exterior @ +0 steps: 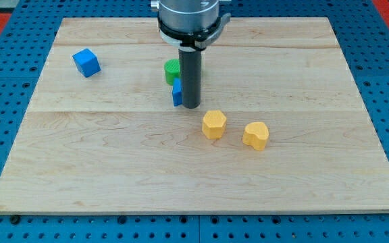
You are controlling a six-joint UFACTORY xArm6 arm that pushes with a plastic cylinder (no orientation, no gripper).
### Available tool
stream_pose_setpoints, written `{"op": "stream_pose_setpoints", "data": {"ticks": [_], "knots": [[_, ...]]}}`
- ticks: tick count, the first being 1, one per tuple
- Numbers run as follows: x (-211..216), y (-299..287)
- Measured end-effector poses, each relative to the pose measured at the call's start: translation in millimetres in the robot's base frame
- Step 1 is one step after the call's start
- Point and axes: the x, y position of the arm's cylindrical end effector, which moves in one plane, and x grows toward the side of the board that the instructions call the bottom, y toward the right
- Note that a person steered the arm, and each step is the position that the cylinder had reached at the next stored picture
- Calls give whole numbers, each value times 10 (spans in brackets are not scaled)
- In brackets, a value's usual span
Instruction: Push the blue triangle closer to the blue cube
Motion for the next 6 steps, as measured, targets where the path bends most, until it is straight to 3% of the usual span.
{"op": "stream_pose_setpoints", "data": {"ticks": [1,2,5,6], "knots": [[-67,238],[-176,96],[-653,-1612],[-573,-1268]]}}
